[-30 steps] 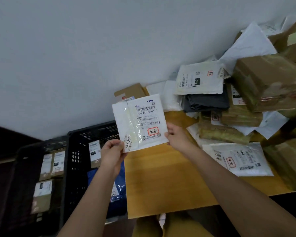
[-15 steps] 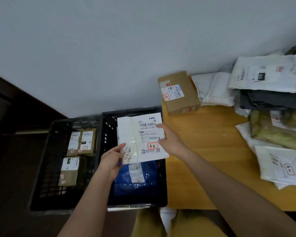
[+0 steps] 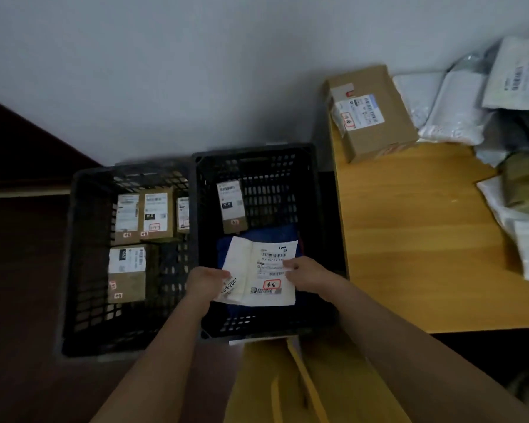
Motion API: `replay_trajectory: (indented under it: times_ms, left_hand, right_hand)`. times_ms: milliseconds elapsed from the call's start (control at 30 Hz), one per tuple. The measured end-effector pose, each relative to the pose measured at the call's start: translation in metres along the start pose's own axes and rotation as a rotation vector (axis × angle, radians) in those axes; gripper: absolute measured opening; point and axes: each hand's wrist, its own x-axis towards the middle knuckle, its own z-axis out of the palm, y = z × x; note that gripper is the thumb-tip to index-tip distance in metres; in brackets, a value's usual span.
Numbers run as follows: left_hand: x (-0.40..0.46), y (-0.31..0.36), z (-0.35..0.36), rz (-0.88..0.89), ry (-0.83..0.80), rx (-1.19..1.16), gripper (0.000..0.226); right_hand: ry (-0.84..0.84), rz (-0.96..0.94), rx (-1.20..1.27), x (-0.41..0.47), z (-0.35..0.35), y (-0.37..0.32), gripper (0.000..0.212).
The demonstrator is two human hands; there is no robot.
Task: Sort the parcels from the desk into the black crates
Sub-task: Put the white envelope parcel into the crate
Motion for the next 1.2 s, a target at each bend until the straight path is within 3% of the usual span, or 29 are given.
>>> replay_trajectory:
  times_ms: [200, 333, 400, 467, 533, 633, 700, 967, 1100, 1200]
  left_hand:
    - [0.058, -0.039, 0.033, 0.048, -0.021, 0.113, 0.026]
    - [0.09, -0.076, 0.054, 0.085, -0.012, 0.272, 0.038]
    - [0.107, -0.095, 0.065, 0.112, -0.035, 0.382, 0.032]
    - [0.123, -0.113, 0.073, 0.156, -0.039, 0.531, 0.01]
    - [0.138, -0.128, 0.083, 0.211, -0.066, 0.679, 0.036]
    - [0.154, -0.14, 0.098, 0.206, -0.179, 0.674, 0.064]
    - [0.163, -0.143, 0.106, 0.168, -0.207, 0.643, 0.071]
    - [0.146, -0.118, 0.099, 0.144, -0.19, 0.507, 0.058]
    - [0.119, -0.091, 0.085, 0.262, -0.13, 0.515, 0.063]
    - [0.094, -0.067, 0.075, 0.38, -0.076, 0.672, 0.07]
  right_hand:
    - [0.007, 0.095, 0.062, 0.057, 0.017, 0.031, 0.044]
    - [0.002, 0.032, 0.018, 0.104, 0.038, 0.046, 0.048]
    - [-0.031, -0.001, 0.011, 0.129, 0.049, 0.055, 0.054]
    - [-0.112, -0.018, -0.038, 0.154, 0.062, 0.067, 0.061]
    - [-0.149, -0.051, -0.205, 0.179, 0.076, 0.083, 0.069]
    - [-0.106, -0.073, -0.513, 0.2, 0.088, 0.104, 0.083]
    - [-0.089, -0.097, -0.59, 0.206, 0.09, 0.111, 0.087]
    - [-0.075, -0.094, -0.566, 0.18, 0.071, 0.105, 0.081]
    - [0.035, -0.136, -0.593, 0.148, 0.052, 0.08, 0.089]
    - [0.162, -0.214, -0.643, 0.121, 0.035, 0.056, 0.091]
